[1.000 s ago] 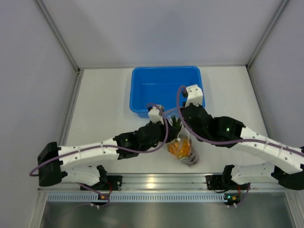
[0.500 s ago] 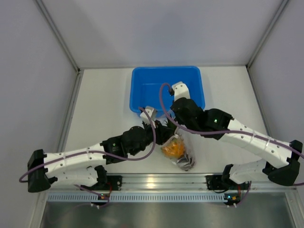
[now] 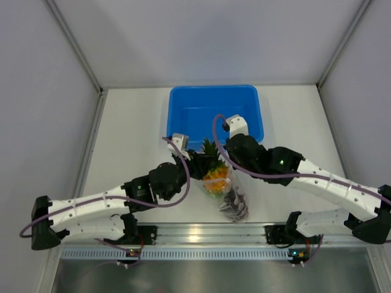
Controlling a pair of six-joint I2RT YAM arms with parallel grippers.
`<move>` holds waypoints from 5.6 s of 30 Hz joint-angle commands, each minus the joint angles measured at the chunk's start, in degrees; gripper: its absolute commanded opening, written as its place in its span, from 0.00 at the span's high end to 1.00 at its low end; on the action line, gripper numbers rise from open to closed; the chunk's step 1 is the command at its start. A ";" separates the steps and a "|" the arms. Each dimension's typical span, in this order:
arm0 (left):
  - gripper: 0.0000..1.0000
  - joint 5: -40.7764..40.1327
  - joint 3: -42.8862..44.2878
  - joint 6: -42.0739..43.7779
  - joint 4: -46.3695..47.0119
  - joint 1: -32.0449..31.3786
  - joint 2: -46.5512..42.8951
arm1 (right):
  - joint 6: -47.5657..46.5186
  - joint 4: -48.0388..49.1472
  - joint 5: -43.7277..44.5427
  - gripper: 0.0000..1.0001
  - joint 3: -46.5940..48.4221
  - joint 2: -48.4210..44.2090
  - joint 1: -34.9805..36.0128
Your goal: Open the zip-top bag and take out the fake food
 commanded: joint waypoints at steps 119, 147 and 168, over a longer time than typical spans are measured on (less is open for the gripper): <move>0.02 41.39 34.79 -1.75 -17.19 36.21 12.15 | 21.11 10.88 14.24 1.00 -7.63 -17.96 -3.35; 0.69 12.93 22.72 -18.80 -24.75 4.30 12.46 | 35.62 21.78 36.13 1.00 -10.35 -6.27 9.39; 0.81 13.73 10.95 -5.01 -4.18 -2.56 22.15 | 13.22 15.28 -4.42 1.00 -7.37 -11.63 -7.29</move>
